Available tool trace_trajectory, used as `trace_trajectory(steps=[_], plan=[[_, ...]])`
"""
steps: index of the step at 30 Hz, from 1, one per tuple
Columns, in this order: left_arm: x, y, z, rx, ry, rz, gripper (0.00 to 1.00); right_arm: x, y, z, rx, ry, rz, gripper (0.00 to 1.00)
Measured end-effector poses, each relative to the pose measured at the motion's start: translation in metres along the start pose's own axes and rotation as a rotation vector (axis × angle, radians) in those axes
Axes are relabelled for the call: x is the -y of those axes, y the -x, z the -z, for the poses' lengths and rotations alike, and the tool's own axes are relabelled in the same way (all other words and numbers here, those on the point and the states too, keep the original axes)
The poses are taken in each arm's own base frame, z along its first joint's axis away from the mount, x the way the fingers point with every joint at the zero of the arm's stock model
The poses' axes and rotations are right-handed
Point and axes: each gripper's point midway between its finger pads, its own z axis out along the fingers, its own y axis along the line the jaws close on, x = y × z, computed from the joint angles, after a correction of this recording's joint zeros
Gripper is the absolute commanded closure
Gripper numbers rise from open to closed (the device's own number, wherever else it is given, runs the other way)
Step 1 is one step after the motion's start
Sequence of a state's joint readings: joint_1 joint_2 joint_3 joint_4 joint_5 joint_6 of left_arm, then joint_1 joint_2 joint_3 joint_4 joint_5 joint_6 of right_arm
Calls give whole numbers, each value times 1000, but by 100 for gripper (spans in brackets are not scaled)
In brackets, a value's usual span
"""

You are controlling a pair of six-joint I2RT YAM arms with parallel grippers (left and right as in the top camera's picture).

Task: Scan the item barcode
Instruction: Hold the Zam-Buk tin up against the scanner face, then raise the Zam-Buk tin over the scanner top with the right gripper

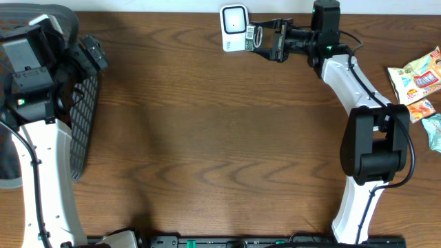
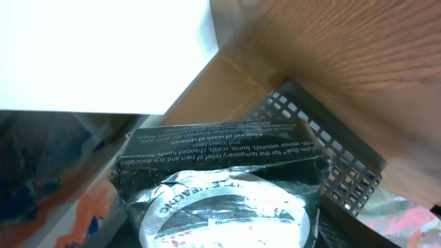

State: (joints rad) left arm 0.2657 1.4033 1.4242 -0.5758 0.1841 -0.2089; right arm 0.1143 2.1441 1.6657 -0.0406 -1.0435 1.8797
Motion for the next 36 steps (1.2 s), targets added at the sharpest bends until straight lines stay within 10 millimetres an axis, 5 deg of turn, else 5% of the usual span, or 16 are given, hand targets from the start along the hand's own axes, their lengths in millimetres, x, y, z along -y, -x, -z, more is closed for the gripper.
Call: trace_trajectory(steps=[17,20,28,32,36], plan=[[0,0,0,0,0,0,2,3,15,-2,91,-5,112,49],[0,0,0,0,0,0,2,20,29,-5,182,-66,172,49],[0,0,0,0,0,0,2,106,73,-4,581,-524,484,50],[0,0,0,0,0,0,2,119,79,1,750,-720,704,47],[0,0,0,0,0,0,2,106,74,-10,846,-783,926,47]])
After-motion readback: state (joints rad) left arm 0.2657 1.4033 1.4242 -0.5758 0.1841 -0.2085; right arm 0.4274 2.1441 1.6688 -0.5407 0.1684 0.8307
